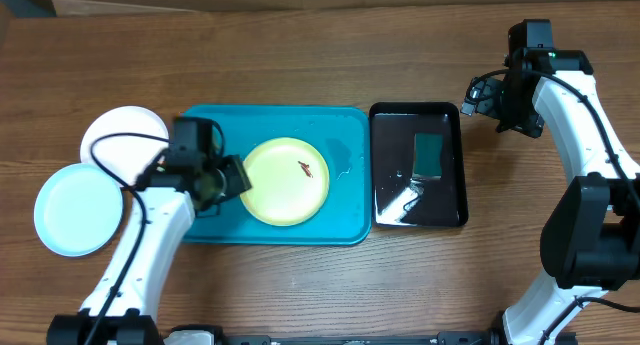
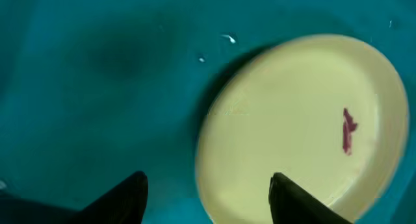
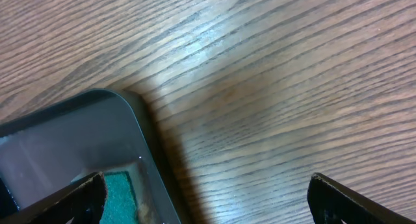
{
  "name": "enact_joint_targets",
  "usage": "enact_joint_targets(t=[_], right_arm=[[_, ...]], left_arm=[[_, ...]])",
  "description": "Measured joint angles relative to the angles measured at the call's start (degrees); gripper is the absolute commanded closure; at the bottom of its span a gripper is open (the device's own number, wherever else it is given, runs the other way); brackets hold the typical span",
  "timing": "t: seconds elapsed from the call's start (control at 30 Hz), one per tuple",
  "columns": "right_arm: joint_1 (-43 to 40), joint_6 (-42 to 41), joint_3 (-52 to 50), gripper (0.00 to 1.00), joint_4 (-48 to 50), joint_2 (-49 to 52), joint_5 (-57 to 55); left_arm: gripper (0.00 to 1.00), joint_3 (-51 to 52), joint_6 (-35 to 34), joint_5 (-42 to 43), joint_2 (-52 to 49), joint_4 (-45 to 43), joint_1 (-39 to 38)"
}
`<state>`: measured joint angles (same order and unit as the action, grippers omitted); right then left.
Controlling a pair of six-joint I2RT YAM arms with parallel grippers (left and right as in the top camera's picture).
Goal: Clean dirty plates on tray and stack at the side
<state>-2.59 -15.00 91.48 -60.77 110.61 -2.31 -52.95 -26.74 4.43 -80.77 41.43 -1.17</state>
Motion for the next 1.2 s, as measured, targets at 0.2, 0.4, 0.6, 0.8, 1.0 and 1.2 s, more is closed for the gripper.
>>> enact_joint_targets(t=[0.2,0.4,0.6,0.8,1.0,1.2], right_arm=[[0.0,-0.02,0.0,0.0,0.07,0.02,-0.02],[0.0,0.02,0.0,0.0,0.04,0.02,-0.02],[0.0,0.0,0.0,0.0,0.07,0.02,-0.04],[0.0,0.0,0.0,0.0,0.07,0.0,-0.02],[0.0,0.0,0.0,0.0,0.04,0.02,-0.02],[0.0,0.0,0.0,0.0,0.04,0.02,-0.02]], left_arm=[[0.42,-9.79,2.84,-4.81,0.0,10.36,5.29],[0.61,-10.84,3.06,-7.76,-0.2,11.32,13.46],[0.7,-10.86,2.62,-7.74,-4.26,8.52,23.43],[0.74,-10.86,2.29,-7.93,-10.99,1.46,26.8],[0.75,-10.86,2.27,-9.51,-15.39,-4.02,27.89],[0.75,-10.86,2.27,-12.9,-15.41,-6.4,28.5]])
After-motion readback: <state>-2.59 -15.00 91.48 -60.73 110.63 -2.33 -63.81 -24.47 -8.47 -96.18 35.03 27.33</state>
